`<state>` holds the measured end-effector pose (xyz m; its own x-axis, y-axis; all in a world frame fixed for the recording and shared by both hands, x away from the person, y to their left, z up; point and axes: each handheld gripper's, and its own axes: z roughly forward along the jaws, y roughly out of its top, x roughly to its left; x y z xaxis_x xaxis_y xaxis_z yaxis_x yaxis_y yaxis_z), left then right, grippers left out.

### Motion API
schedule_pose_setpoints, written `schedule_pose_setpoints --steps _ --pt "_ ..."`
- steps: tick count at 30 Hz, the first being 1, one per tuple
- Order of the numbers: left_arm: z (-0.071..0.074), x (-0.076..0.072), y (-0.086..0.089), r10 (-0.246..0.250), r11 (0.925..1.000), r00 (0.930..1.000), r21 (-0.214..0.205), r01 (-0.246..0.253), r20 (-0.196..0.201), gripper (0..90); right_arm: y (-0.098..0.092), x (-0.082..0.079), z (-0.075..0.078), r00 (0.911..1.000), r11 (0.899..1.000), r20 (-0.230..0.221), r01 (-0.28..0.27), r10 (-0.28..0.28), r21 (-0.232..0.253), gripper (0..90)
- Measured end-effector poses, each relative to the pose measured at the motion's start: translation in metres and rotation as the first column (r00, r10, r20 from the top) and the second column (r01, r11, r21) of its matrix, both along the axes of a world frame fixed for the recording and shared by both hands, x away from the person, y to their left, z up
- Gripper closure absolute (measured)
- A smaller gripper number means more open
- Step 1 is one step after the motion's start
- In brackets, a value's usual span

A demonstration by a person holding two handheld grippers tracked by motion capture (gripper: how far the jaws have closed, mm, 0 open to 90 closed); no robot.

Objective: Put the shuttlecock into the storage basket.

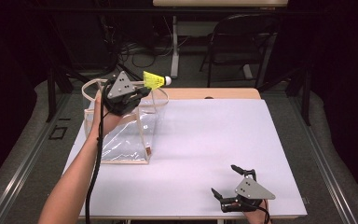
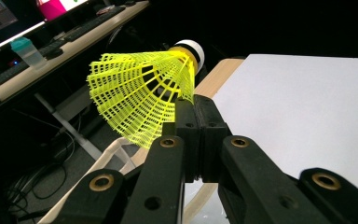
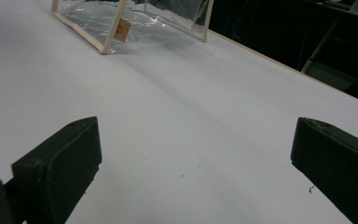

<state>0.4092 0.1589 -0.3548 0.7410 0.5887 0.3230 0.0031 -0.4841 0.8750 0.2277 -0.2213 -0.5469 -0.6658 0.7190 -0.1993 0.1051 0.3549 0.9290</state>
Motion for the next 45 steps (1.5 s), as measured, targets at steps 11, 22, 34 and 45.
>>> schedule_pose_setpoints --steps 11,22,34,45 --pt "0.001 -0.002 0.013 0.024 0.9996 0.9997 -0.015 -0.023 0.003 89.6 0.001 0.000 -0.001 1.0000 1.000 0.001 -0.002 0.002 -0.001 1.4" --pt "0.003 -0.004 0.027 0.051 0.9984 0.9987 -0.024 -0.050 0.005 89.6 0.000 0.001 0.000 1.0000 1.000 0.000 0.000 0.000 0.000 1.4" --pt "0.001 -0.005 0.042 0.071 0.9970 0.9975 -0.030 -0.071 -0.006 89.6 0.000 0.002 -0.001 1.0000 1.000 -0.001 0.002 -0.002 -0.002 1.4" --pt "-0.002 -0.006 0.056 0.099 0.9944 0.9950 -0.036 -0.099 -0.010 89.7 0.000 0.002 -0.001 1.0000 1.000 -0.001 0.007 -0.007 -0.001 1.4"
